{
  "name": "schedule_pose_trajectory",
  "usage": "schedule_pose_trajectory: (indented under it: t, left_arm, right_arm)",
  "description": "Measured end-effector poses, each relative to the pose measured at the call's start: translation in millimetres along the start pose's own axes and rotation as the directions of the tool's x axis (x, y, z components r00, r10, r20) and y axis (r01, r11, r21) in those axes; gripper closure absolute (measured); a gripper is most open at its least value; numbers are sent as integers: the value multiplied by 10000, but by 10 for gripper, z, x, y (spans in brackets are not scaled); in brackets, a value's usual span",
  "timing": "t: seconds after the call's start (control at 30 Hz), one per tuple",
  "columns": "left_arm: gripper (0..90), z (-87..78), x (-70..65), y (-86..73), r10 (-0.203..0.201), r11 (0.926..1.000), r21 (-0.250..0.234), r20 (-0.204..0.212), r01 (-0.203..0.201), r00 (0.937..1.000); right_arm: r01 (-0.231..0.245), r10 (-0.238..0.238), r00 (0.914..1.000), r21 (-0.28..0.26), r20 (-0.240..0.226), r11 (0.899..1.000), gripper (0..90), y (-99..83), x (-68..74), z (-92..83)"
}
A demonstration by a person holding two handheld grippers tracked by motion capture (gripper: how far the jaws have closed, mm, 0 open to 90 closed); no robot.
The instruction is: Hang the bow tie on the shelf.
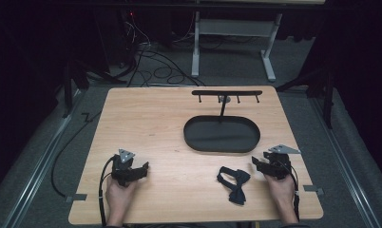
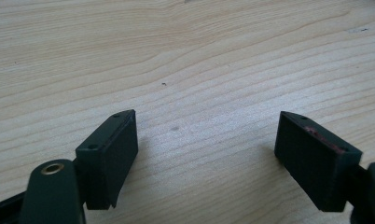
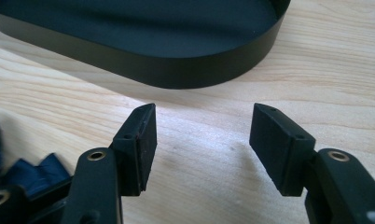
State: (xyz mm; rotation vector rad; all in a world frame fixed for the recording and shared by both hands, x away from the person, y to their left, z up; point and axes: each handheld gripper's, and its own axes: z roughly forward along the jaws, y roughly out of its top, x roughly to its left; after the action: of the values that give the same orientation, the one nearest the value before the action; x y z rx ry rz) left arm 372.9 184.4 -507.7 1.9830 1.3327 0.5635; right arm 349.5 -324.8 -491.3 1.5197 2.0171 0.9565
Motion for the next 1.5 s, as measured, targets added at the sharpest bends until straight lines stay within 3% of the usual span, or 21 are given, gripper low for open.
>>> schedule_pose_trajectory:
  t: [0.2, 0.4, 0.63, 1.03, 1.5]
  left_arm:
    - [218, 2, -1, 0, -22, 10000, -22, -8, 22, 10000]
    - [218, 0, 0, 0, 2, 10000, 1, -1, -2, 10000]
    - [218, 0, 0, 0, 6, 10000, 1, -5, -6, 10000]
    - [218, 0, 0, 0, 0, 10000, 2, -2, 0, 10000]
    - [218, 0, 0, 0, -5, 10000, -2, -3, 5, 10000]
  right_arm:
    - [-85, 79, 9994, -172, -347, 9998, 471, 10, 30, -95]
    - [-326, 296, 9936, -261, -1089, 9991, 506, 36, 93, -159]
    - [167, -208, 9879, -279, -1539, 9995, 528, 70, 259, -182]
    - [593, -615, 9726, -169, -2243, 9981, 535, 106, 499, -140]
    - [1145, -1017, 9469, 243, -3049, 9931, 561, 102, 719, 26]
